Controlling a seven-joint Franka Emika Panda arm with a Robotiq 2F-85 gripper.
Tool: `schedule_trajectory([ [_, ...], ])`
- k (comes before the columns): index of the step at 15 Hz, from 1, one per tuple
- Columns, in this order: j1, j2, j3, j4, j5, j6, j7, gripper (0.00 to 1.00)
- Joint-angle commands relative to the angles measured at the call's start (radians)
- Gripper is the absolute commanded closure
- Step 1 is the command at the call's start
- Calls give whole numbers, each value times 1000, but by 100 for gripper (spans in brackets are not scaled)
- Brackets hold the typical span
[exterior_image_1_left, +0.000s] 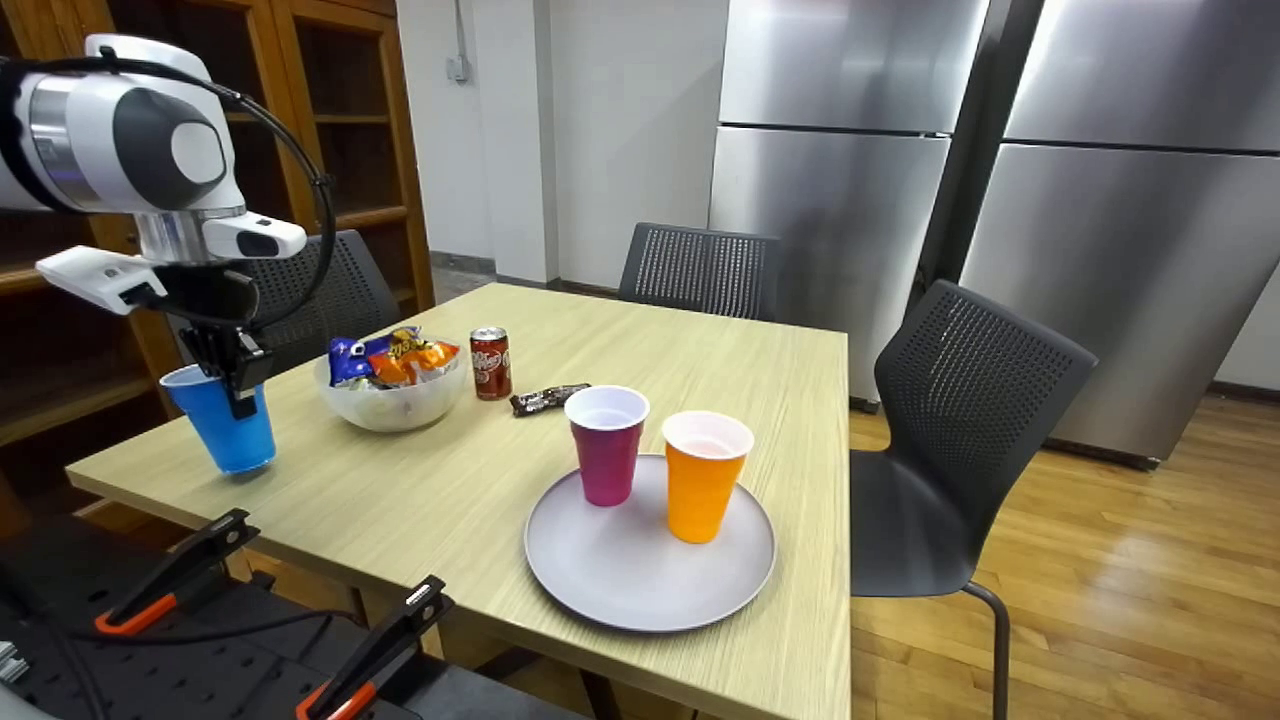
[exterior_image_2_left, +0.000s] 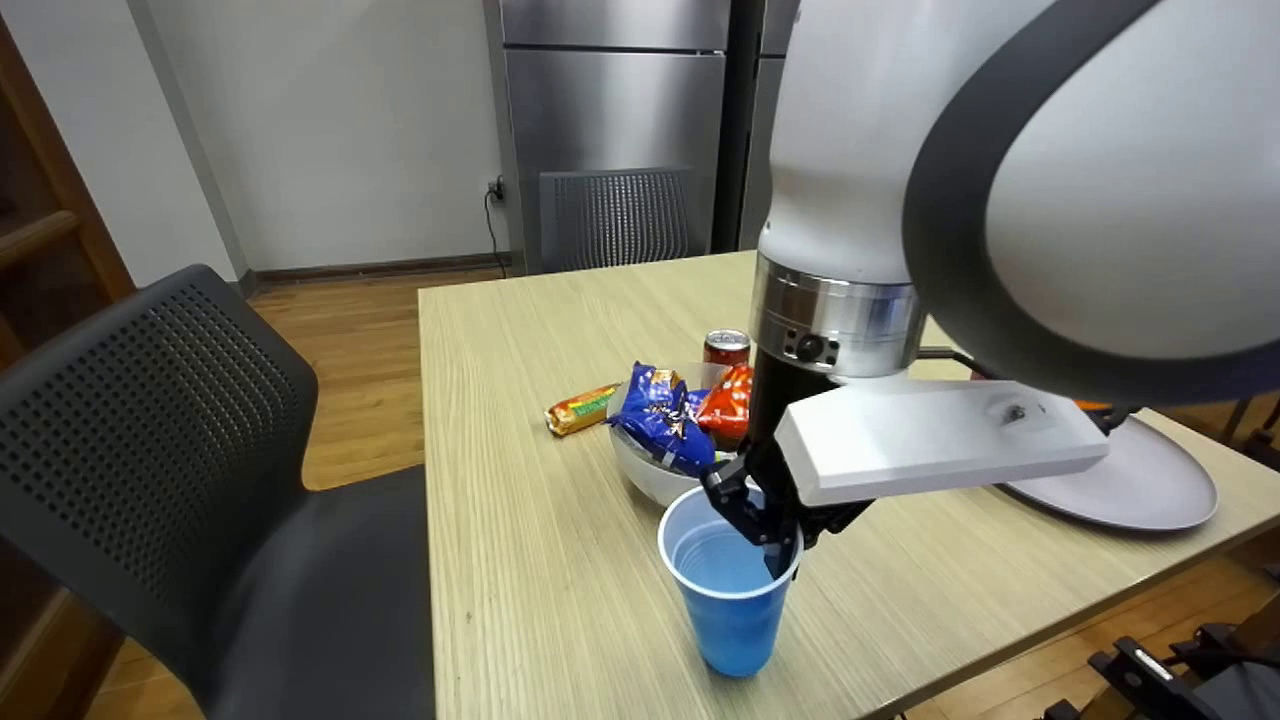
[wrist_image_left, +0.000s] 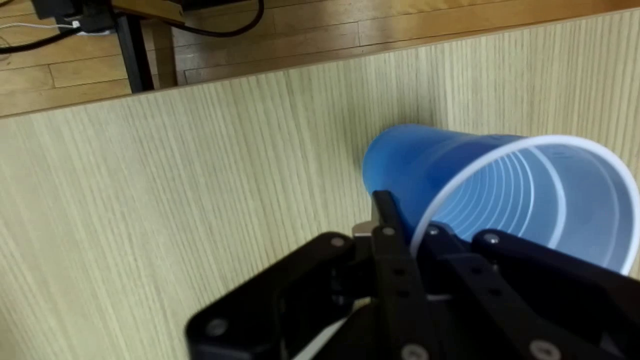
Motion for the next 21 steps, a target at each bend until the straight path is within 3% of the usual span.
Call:
schedule_trajectory([
  [1,-73,-111,46,-94,93,9,-94,100],
  [8,-166,-233,43,-193,261,3,-261,100],
  [10,-194,-211,19,-146,258,-17,-282,100],
  [21,-336,-242,-90,-152,280,-24,-348,100],
])
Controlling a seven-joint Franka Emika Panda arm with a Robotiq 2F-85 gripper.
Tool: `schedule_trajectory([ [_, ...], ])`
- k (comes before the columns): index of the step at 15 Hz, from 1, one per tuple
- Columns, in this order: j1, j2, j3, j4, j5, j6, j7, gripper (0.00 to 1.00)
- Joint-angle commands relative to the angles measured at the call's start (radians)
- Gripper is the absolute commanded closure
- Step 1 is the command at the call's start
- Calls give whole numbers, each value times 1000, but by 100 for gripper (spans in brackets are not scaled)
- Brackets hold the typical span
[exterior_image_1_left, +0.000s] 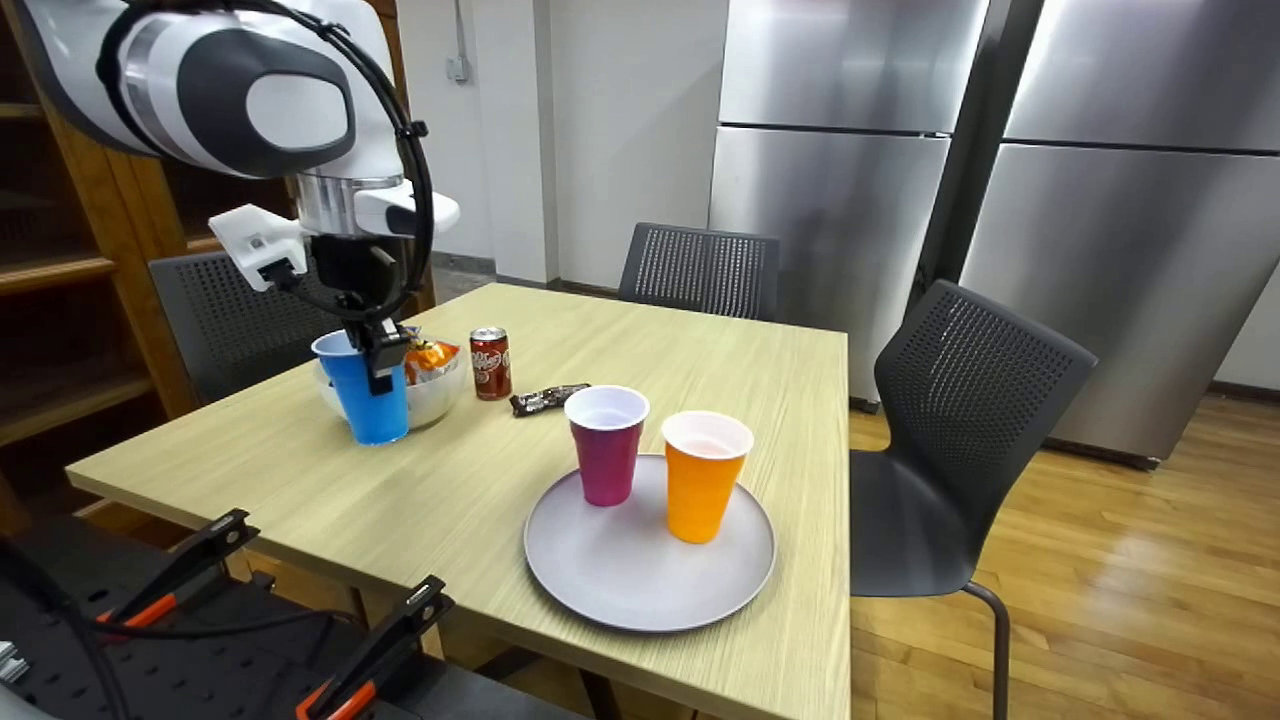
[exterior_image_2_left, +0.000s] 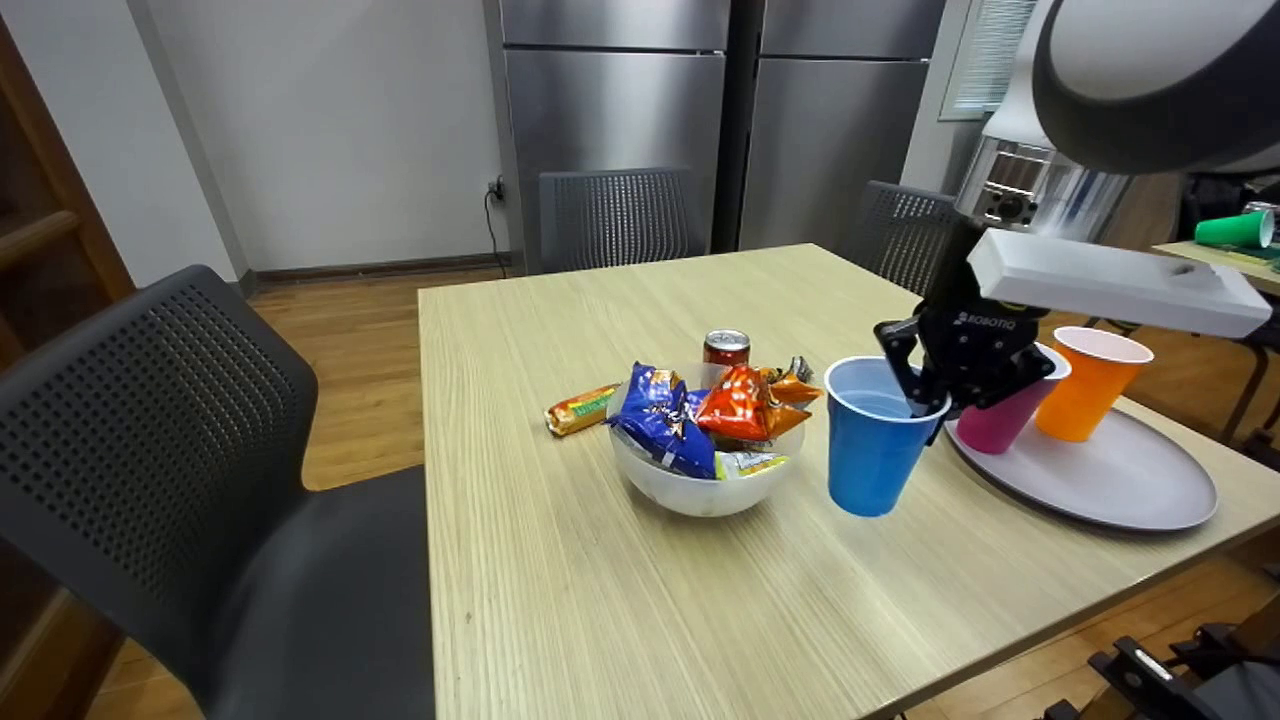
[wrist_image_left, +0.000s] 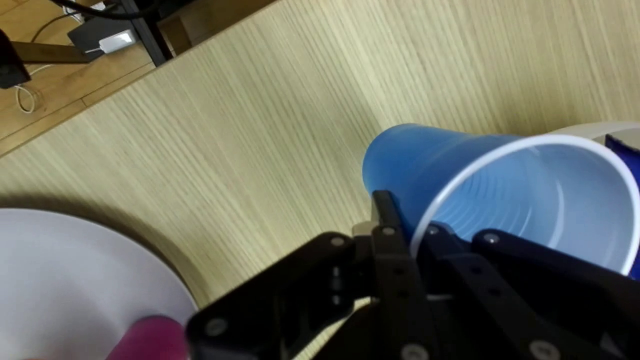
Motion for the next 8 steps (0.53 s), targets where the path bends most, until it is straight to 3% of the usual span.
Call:
schedule_trajectory([
  [1,-45,-36,-25,-12,11,-25,-38,100],
  [8,-100,-32,-84,-10,-4,-29,-34,100],
])
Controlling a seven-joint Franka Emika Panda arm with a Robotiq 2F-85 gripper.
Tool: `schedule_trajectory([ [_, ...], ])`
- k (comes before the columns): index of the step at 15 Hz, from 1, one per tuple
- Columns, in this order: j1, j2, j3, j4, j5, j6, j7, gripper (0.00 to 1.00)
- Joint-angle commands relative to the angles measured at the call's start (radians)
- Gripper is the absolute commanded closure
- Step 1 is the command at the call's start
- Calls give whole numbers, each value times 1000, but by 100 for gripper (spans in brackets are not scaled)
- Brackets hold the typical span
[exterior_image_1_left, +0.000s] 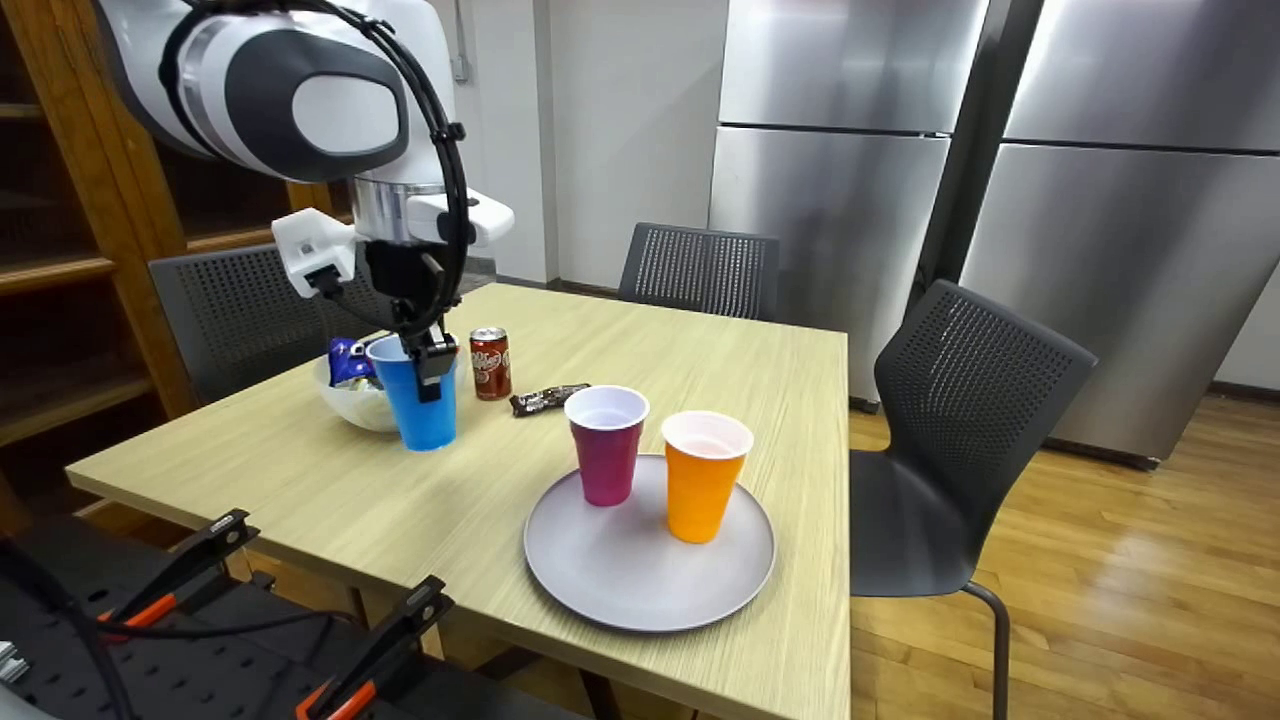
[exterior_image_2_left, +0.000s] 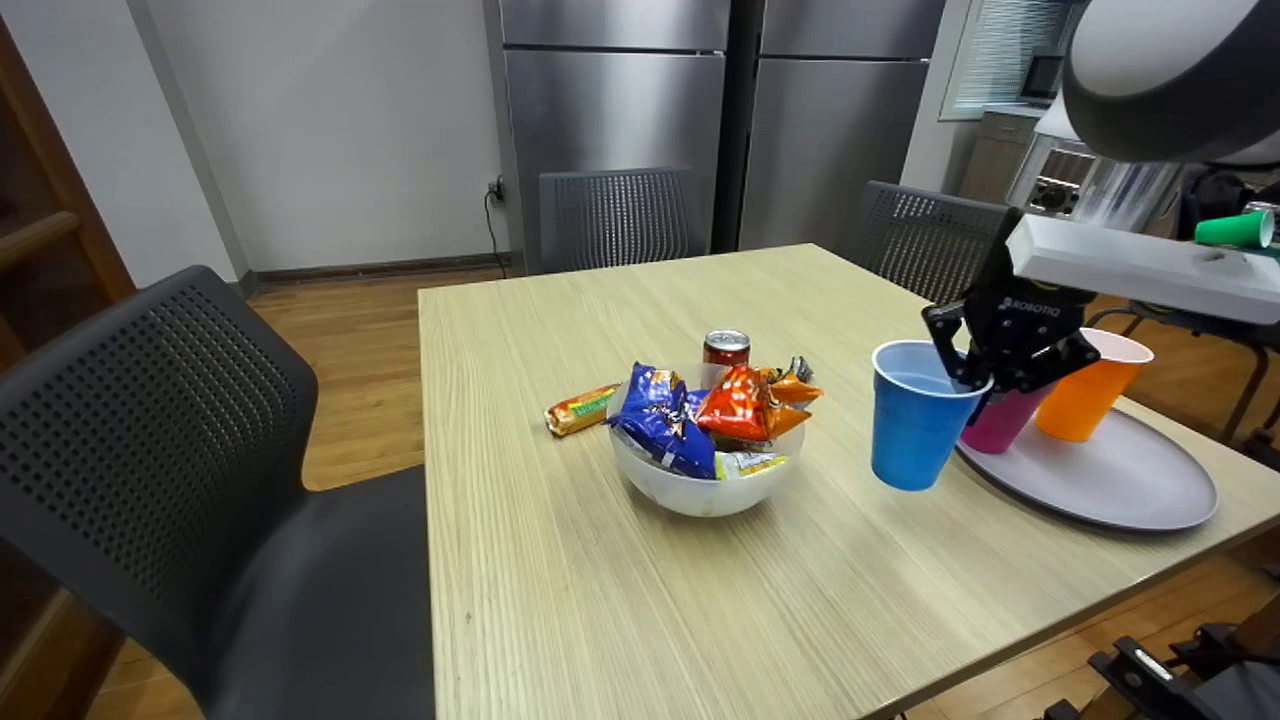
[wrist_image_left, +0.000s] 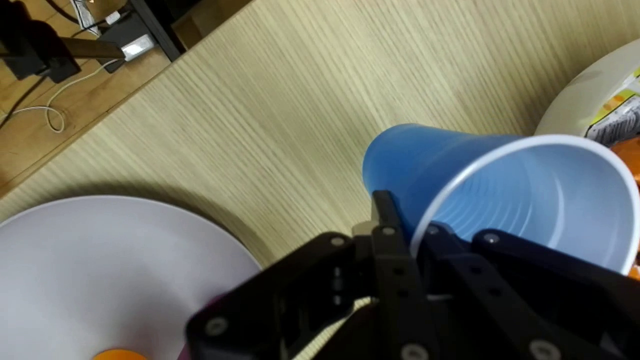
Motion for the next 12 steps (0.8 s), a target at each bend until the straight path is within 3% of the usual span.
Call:
schedule_trajectory([
  [1,-38,-31,-21,-9,-8,-30,-23,100],
  [12,-107,-29,-104,-1,-100,-64,7,100],
])
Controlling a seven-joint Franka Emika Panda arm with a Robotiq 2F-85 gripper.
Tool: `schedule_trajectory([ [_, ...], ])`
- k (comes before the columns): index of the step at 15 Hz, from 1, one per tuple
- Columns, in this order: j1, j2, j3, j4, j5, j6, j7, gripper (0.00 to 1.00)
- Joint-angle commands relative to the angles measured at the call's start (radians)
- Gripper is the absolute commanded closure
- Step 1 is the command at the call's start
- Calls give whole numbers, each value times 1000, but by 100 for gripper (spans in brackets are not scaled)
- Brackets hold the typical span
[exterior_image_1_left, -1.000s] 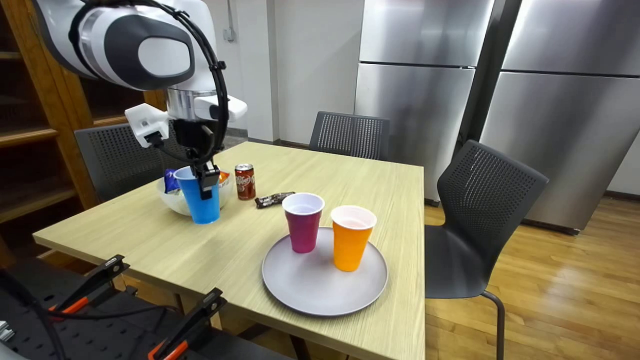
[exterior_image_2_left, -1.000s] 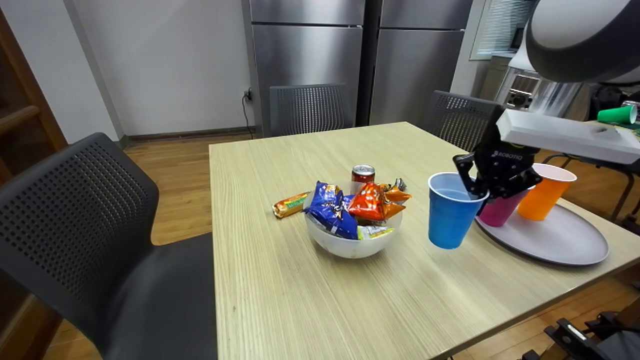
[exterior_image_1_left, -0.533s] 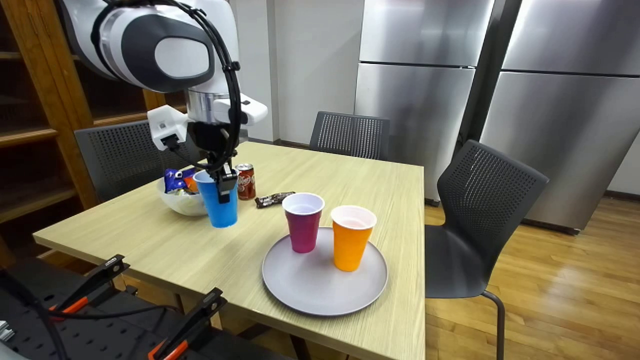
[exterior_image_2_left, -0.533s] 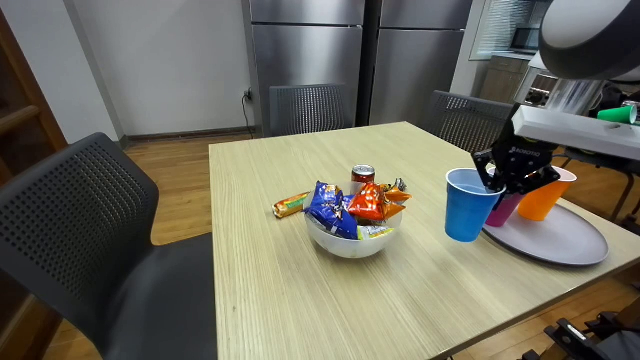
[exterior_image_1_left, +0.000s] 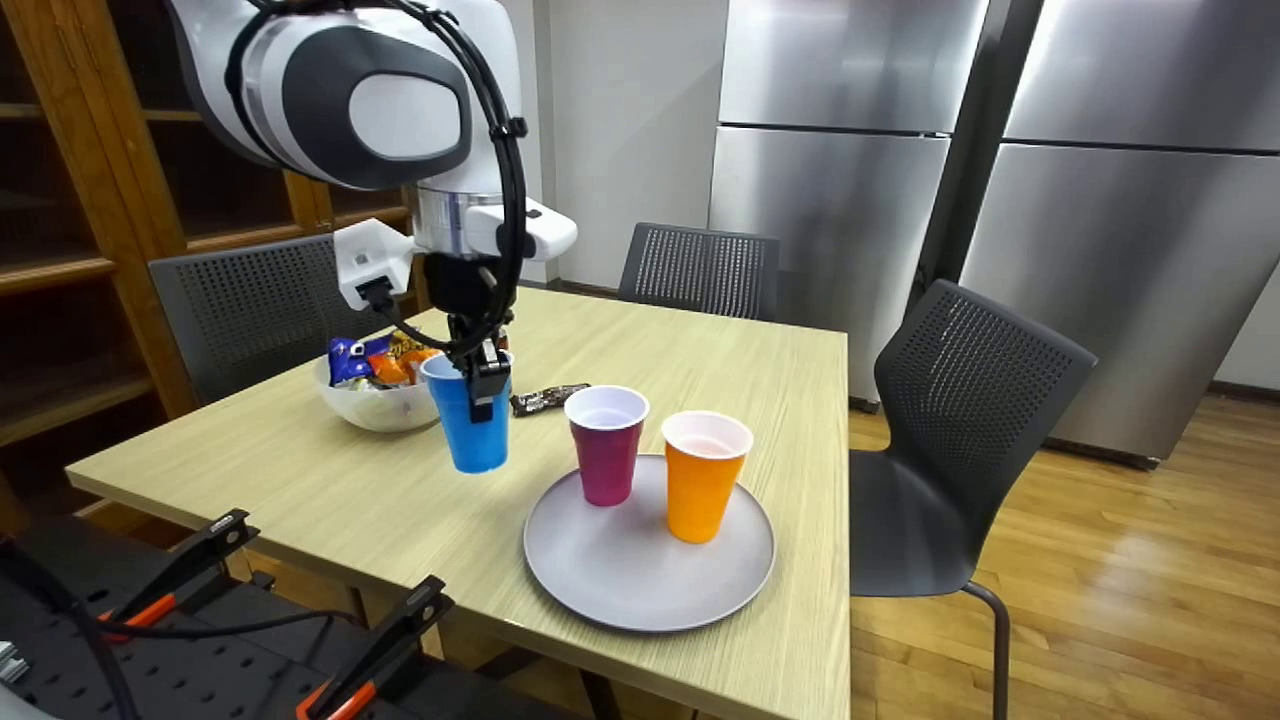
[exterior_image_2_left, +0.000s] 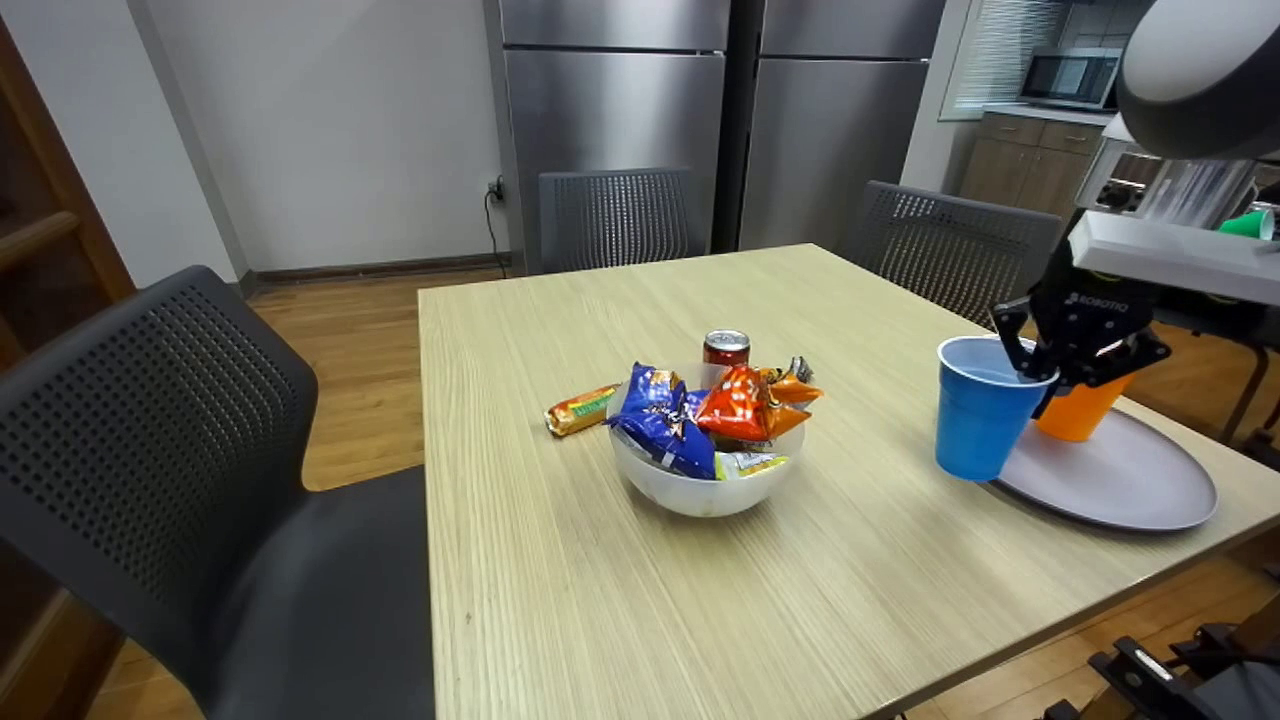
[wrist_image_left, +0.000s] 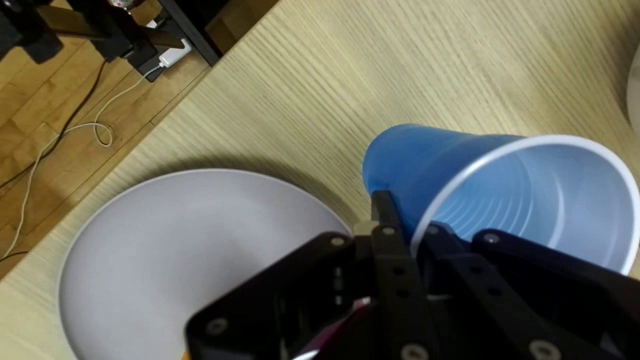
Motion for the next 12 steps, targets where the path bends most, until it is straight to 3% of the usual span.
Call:
schedule_trajectory([
  [1,-24,-34,-10,-1,-50,-35,17,100],
  [12,-70,-22,-74,-2,-172,-59,69,100],
])
